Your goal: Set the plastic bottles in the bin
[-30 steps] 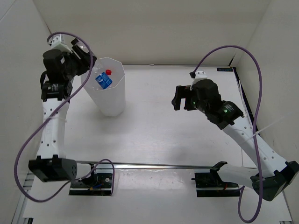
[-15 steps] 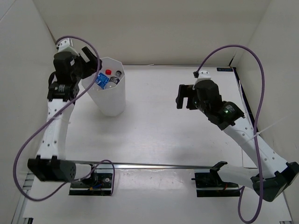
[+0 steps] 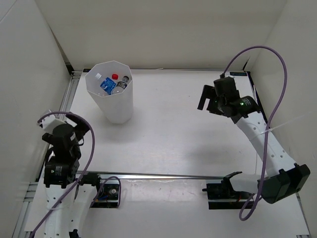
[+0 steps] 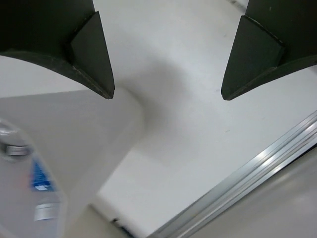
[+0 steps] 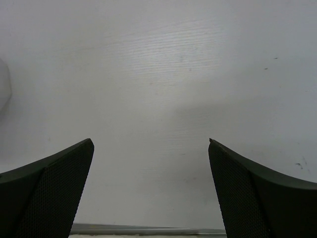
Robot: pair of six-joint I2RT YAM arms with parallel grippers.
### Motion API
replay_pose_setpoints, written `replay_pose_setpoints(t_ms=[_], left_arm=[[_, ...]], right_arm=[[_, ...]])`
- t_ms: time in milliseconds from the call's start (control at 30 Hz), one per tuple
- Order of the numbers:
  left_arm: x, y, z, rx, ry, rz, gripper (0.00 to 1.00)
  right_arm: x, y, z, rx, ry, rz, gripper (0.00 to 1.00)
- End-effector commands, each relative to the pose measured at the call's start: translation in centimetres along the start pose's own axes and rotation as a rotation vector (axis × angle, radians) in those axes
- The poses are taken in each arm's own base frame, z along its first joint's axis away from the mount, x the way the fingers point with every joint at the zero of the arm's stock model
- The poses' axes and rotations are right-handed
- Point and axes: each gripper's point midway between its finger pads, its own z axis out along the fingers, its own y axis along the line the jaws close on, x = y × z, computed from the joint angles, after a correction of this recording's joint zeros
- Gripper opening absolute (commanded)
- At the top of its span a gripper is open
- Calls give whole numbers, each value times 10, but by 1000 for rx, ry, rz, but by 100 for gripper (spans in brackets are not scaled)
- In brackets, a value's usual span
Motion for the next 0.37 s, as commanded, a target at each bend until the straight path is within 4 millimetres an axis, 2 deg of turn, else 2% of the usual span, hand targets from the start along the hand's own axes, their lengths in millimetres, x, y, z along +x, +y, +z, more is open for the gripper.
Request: replay_pose_setpoints(t_ms=[0, 33, 67, 133, 200, 333], left_arm=[[22, 58, -6, -266, 30, 52, 100], [18, 69, -8, -329, -3, 28, 100], [22, 75, -9, -356, 6, 46, 100], [23, 78, -8, -368, 1, 71, 100], [24, 78, -2, -369, -15, 73, 100], [25, 92, 5, -462, -76, 56, 100]], right_arm=[[6, 32, -5, -168, 98, 15, 100], [9, 32, 0, -172, 122, 19, 100], [11, 43, -6, -240, 143, 4, 100], [10, 55, -4, -295, 163, -29, 100], [6, 52, -4, -273, 169, -5, 100], [2, 23, 2, -136, 190, 73, 100]])
